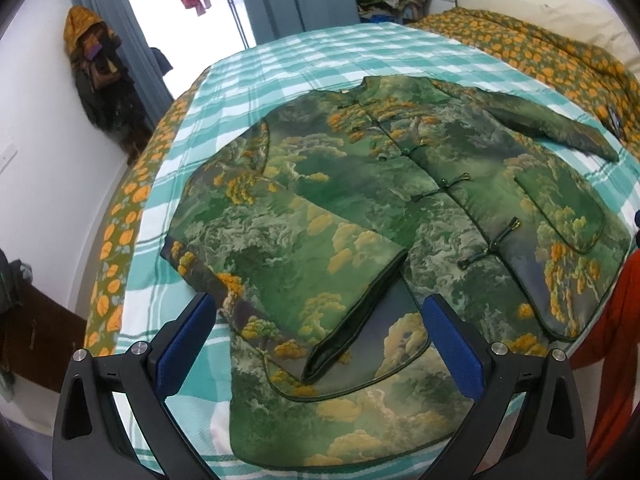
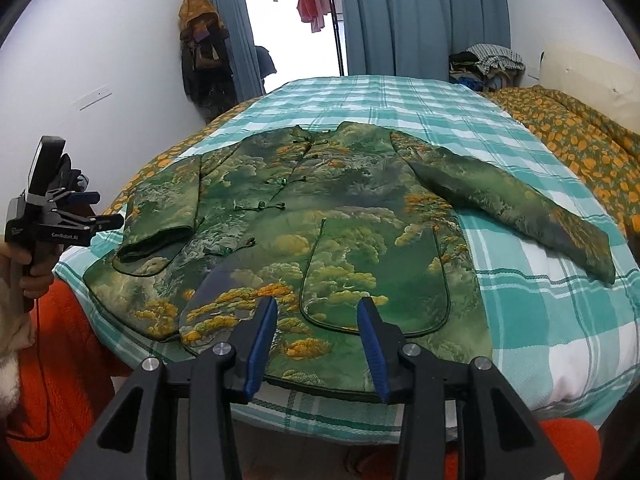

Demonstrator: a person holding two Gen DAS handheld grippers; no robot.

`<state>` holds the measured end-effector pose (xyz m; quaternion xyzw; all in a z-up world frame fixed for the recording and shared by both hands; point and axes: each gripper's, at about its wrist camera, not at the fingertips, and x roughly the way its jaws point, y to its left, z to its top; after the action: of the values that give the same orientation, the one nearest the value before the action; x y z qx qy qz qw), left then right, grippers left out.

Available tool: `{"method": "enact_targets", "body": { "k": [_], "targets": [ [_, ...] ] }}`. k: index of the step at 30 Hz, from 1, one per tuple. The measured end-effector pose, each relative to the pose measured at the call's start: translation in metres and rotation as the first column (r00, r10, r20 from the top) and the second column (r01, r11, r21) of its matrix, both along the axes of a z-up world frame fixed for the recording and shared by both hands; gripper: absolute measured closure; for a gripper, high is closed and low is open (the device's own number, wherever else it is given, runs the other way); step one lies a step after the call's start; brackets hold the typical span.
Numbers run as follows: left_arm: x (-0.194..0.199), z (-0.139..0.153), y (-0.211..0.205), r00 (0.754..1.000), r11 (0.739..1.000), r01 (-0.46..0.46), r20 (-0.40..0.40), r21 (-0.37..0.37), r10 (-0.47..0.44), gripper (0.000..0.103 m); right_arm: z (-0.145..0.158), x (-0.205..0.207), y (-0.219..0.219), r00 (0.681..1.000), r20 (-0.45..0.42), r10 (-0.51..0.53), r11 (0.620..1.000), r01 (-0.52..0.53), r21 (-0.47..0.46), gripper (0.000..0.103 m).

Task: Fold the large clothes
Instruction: 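Move both open tools down toward the green print jacket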

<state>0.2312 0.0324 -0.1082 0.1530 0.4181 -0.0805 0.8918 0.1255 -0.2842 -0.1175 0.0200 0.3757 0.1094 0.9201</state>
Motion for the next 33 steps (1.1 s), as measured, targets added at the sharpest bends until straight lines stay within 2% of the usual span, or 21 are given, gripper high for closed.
{"method": "enact_targets", "body": {
  "k": [7, 14, 19, 23, 28, 33],
  "targets": [
    [0.004, 0.003, 0.002, 1.0, 1.0, 0.011, 0.001, 0.012, -0.011, 0.0, -0.001, -0.003, -0.002, 1.0, 0.001, -0.006, 1.0, 0.006, 0.011, 0.06],
    [0.018, 0.01, 0.028, 0.999, 0.998, -0.052, -0.02, -0.046, 0.051, 0.0, -0.004, -0.006, 0.004, 1.0, -0.005, 0.007, 1.0, -0.007, 0.007, 0.058],
    [0.016, 0.007, 0.029, 0.999, 0.999, -0.041, -0.015, -0.01, 0.04, 0.0, -0.003, -0.006, 0.01, 1.0, 0.005, 0.021, 1.0, -0.021, -0.001, 0.058],
    [0.014, 0.002, 0.024, 1.0, 1.0, -0.001, -0.03, 0.012, 0.001, 0.0, -0.005, -0.005, 0.011, 1.0, -0.003, 0.027, 1.0, -0.027, 0.001, 0.058],
    [0.012, -0.006, 0.013, 0.989, 0.99, 0.132, -0.076, 0.041, -0.129, 0.0, -0.006, -0.007, 0.005, 1.0, -0.004, 0.007, 1.0, -0.007, 0.012, 0.058],
    [0.023, -0.031, 0.006, 0.974, 0.98, 0.188, -0.138, 0.066, -0.177, 0.0, -0.011, -0.004, 0.007, 1.0, -0.028, 0.008, 1.0, -0.008, 0.019, 0.058]
  ]
}}
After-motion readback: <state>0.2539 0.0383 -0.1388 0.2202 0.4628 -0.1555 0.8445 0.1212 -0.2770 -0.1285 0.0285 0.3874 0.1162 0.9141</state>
